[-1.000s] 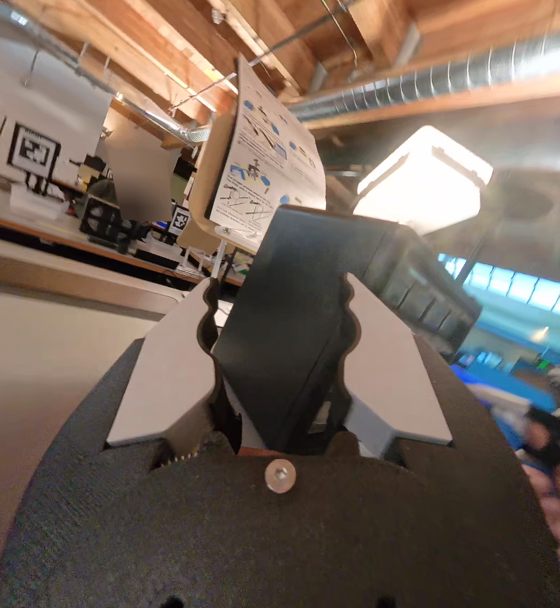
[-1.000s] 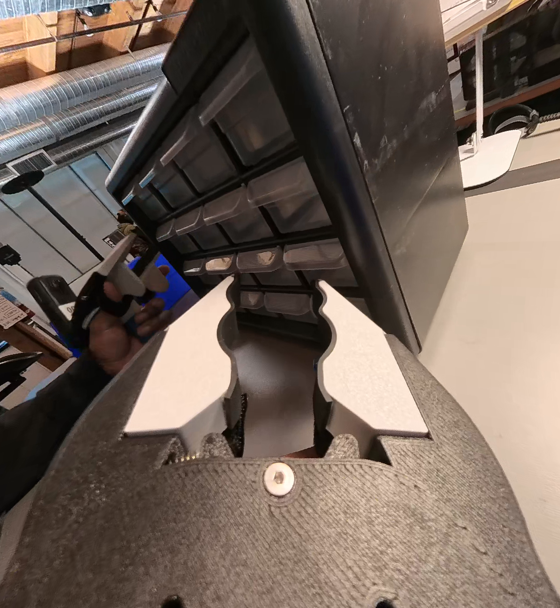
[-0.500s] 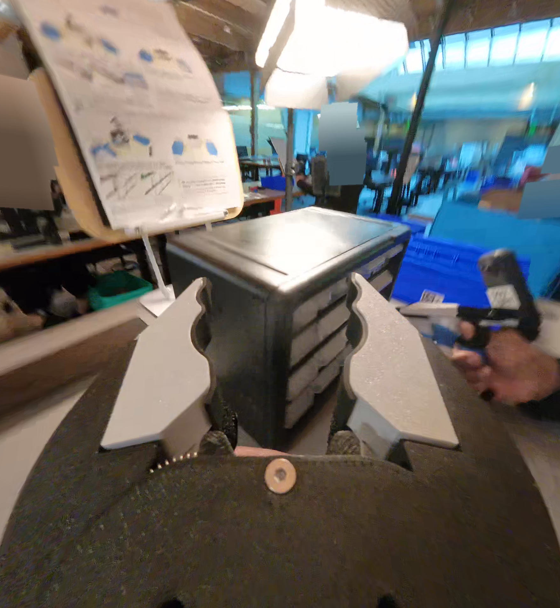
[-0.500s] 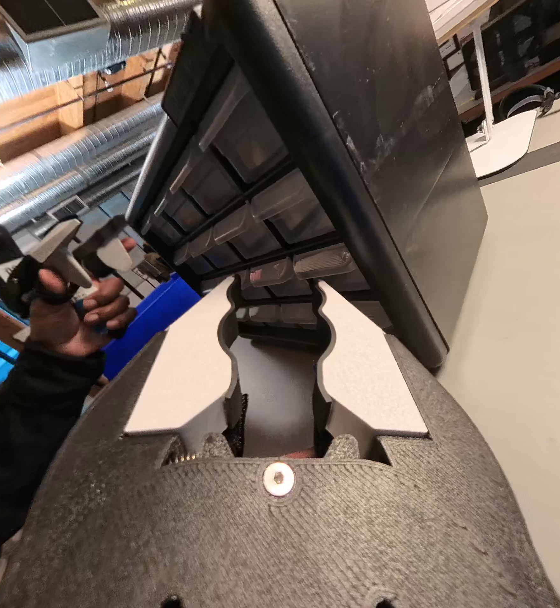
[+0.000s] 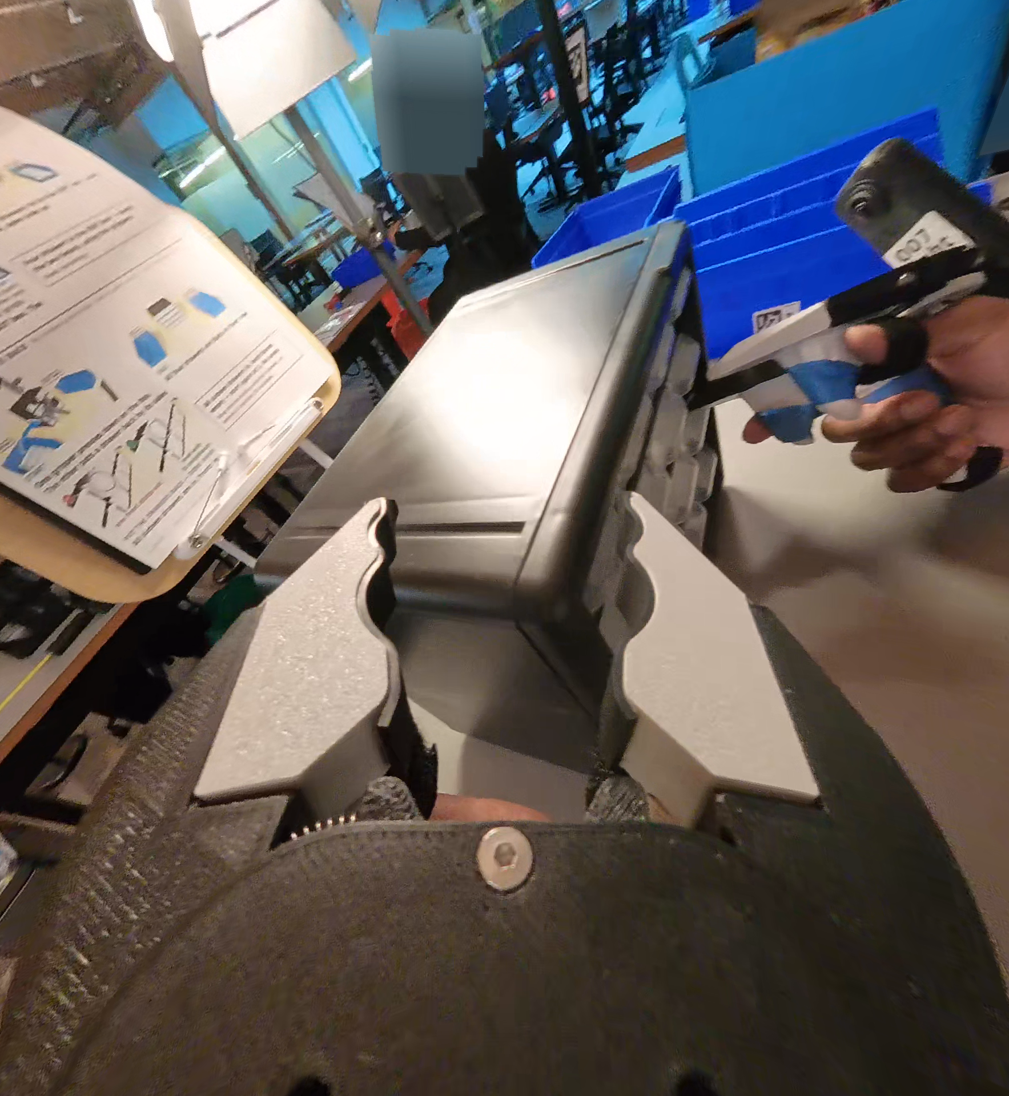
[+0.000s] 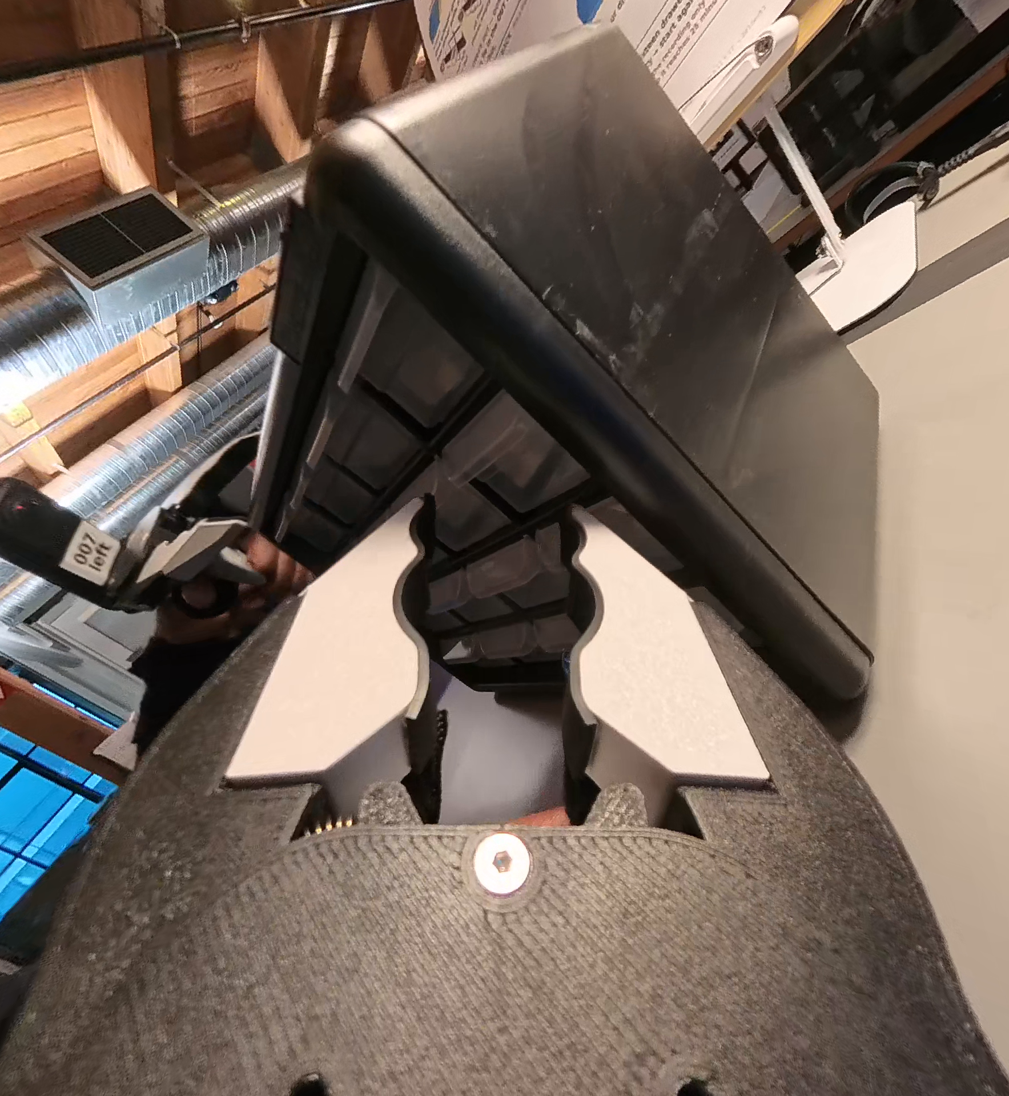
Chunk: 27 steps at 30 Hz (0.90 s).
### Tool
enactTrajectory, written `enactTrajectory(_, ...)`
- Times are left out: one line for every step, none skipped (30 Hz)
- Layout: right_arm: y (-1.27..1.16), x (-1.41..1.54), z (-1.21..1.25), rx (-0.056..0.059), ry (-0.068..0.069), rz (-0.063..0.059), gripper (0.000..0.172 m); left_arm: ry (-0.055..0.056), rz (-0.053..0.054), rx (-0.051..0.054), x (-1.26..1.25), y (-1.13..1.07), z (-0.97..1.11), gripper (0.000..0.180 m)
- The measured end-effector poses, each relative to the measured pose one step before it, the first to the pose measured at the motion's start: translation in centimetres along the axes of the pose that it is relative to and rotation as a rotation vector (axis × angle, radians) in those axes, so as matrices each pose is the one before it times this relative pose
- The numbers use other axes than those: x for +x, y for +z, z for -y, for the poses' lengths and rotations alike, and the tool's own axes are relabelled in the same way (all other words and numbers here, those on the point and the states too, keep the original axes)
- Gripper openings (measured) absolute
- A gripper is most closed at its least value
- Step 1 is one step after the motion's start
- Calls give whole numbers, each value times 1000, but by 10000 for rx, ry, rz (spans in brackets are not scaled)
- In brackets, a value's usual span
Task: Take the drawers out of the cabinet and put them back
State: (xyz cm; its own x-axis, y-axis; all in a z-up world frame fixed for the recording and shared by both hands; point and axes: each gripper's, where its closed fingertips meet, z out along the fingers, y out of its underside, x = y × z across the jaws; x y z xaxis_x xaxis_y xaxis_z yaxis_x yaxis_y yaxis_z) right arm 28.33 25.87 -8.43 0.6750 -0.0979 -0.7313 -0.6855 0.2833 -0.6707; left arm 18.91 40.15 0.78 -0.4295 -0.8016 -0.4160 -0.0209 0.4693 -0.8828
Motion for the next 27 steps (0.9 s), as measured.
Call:
enactTrajectory(118,-13,177,73,116,47,42,-25,125,-89,-360,164,-276,74)
enactTrajectory(124,-86,201,89,131,62,41,-24,-15,-39,-41,158,-102,72)
enactTrajectory(108,-82,127,57,95,20,41,-42,-111,34,146,150,17,71)
enactTrajectory(89,-128,123,80,70,49,41,-84,-138,41,190,121,-14,67)
enactTrajectory(48,-165,91,89,52,69,39,-186,-197,35,226,95,-109,64)
enactTrajectory(22,-81,81,78,64,14,39,-304,-224,51,187,68,-153,62)
enactTrajectory(1,-77,79,81,62,13,38,-356,-171,70,59,54,-152,60)
enactTrajectory(8,-63,49,64,36,16,37,-357,-96,70,-76,47,-145,64)
enactTrajectory(8,3,31,44,7,-19,35,-301,-64,62,-99,12,-75,66)
enactTrajectory(-10,24,17,31,0,-19,35,-154,-37,22,-49,5,-35,66)
enactTrajectory(-1,42,13,15,17,-17,35,-48,4,-32,-11,20,-2,67)
enactTrajectory(-46,65,59,27,10,-23,34,-64,10,-74,-3,9,-2,67)
enactTrajectory(-78,77,81,43,-8,-30,34,-83,10,-85,16,-8,-17,67)
enactTrajectory(-78,146,77,38,-3,-52,34,-62,11,-68,23,-4,-11,67)
enactTrajectory(-75,141,80,34,7,-38,33,-64,-2,-50,27,-9,-14,67)
enactTrajectory(-62,130,55,29,27,-20,32,-76,-16,-32,30,7,-25,67)
enactTrajectory(-40,154,4,16,54,-36,32,-54,-13,-6,6,1,-7,67)
enactTrajectory(-27,108,-13,14,47,-14,31,-21,-7,13,11,5,-6,67)
enactTrajectory(27,82,-76,-12,22,-24,30,-7,-3,13,8,-1,5,67)
enactTrajectory(58,64,-98,-25,20,-23,30,-1,2,1,-2,0,1,67)
enactTrajectory(79,-27,-50,1,39,12,30,9,8,-13,-7,5,-2,67)
enactTrajectory(109,-83,-26,15,37,31,29,8,9,-18,1,6,-6,67)
enactTrajectory(127,-155,-26,21,-1,56,28,4,8,-13,1,-3,-3,67)
enactTrajectory(131,-222,25,77,-44,103,24,7,9,-6,-3,2,7,68)
enactTrajectory(104,-251,76,119,-55,134,19,9,9,-1,-8,6,-9,67)
enactTrajectory(75,-235,83,117,-2,133,14,11,8,-2,-10,3,-1,67)
enactTrajectory(27,-162,24,84,44,100,12,12,7,-6,-3,2,7,68)
